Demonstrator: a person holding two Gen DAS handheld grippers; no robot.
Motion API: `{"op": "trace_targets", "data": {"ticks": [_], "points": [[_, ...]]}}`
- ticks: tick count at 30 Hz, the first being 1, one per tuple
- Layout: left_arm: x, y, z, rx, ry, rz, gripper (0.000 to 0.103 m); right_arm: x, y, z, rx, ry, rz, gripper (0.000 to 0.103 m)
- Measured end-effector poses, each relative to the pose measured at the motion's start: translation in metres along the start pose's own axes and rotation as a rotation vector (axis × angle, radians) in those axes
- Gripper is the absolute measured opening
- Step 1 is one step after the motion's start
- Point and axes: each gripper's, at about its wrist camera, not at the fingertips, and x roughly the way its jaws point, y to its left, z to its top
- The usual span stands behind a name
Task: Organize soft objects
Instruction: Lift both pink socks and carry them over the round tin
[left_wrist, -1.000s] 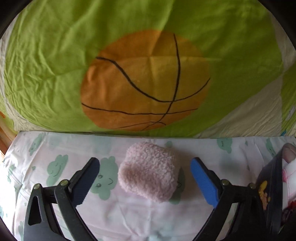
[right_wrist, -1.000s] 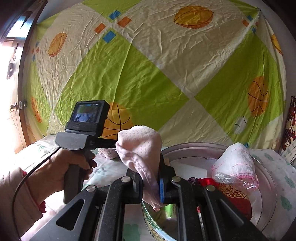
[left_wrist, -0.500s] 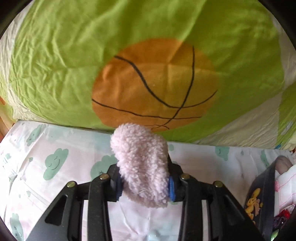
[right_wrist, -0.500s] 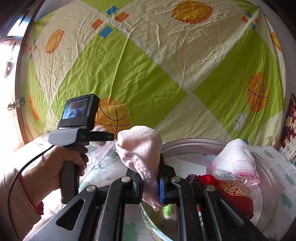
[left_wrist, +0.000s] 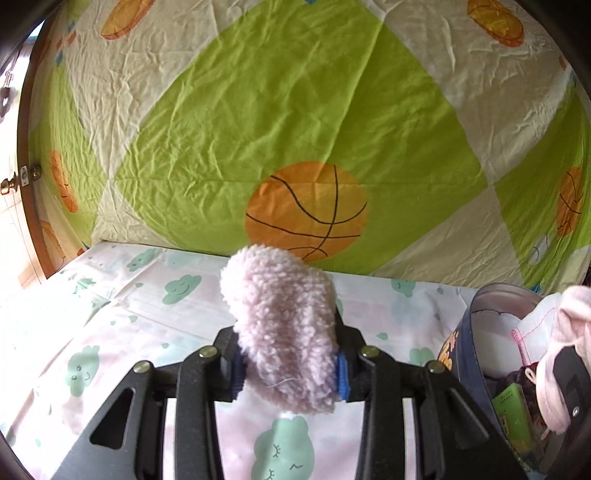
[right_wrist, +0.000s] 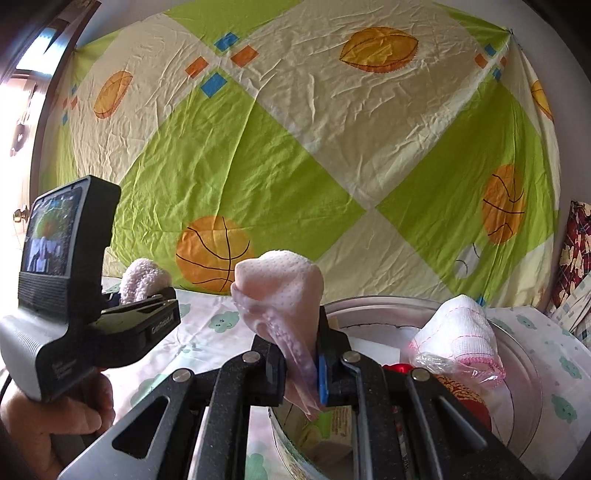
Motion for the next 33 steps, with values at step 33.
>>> {"op": "trace_targets", "data": {"ticks": [33], "points": [[-0.031, -0.011, -0.029, 0.067, -0.047, 0.027, 0.036, -0.013, -0.001, -0.003, -0.042, -0.029, -0.006, 0.014]]}}
